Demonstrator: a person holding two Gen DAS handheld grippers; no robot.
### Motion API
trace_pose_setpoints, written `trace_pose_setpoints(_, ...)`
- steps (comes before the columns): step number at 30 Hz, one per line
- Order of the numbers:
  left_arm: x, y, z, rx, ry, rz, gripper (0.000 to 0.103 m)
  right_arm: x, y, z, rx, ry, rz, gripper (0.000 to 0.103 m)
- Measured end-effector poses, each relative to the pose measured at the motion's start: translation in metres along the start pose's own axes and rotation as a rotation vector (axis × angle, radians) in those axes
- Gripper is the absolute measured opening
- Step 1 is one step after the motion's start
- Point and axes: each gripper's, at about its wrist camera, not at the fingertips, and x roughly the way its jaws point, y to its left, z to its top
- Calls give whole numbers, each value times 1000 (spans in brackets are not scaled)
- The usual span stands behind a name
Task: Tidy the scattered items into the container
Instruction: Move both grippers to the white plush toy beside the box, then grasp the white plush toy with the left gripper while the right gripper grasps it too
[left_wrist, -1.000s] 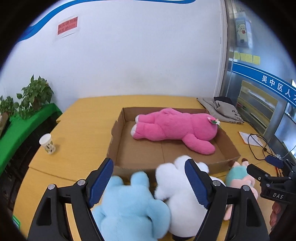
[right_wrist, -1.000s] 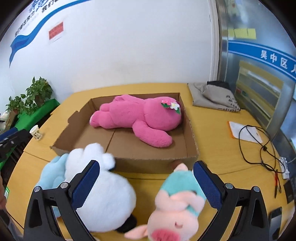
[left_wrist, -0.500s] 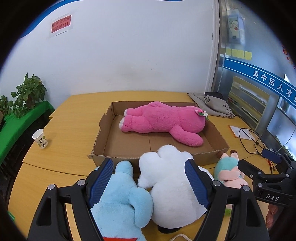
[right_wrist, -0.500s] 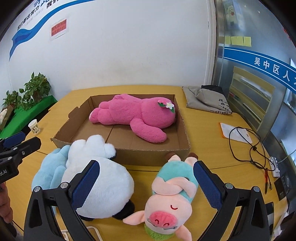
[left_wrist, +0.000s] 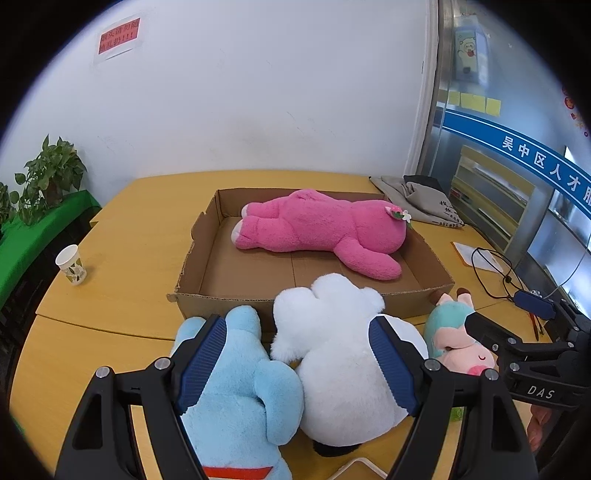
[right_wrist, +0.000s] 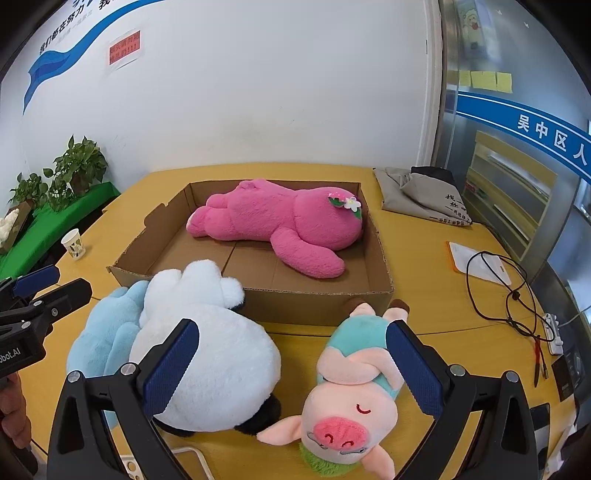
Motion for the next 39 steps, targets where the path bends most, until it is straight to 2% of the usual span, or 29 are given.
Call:
trace_pose_setpoints(10,16,-1,-10,-25,40,-66,79,3,2,-2,-13,11,5,103)
trace_pose_setpoints(15,23,-2,-15,-41,62,-70,79,6,0,-3,-15,18,3,103)
trace_pose_setpoints(19,36,-2,-23,-59,103,-96,79,12,-2,-7,-20,30,19,103)
trace_pose_setpoints(23,53,2,-32,-82,157,-171,79,33,-7,-19,-5,96,116,103)
trace_pose_setpoints(28,75,10,-42,-136,205,-255,79,50,-7,-37,-37,140,192,103)
trace_pose_setpoints(33,85,14,-43,-145,211,-343,79,51,11,-44,-161,124,295,103)
trace_pose_setpoints(39,103,19,-35,-166,237,-411,79,71,33,-34,-279,112,333,103)
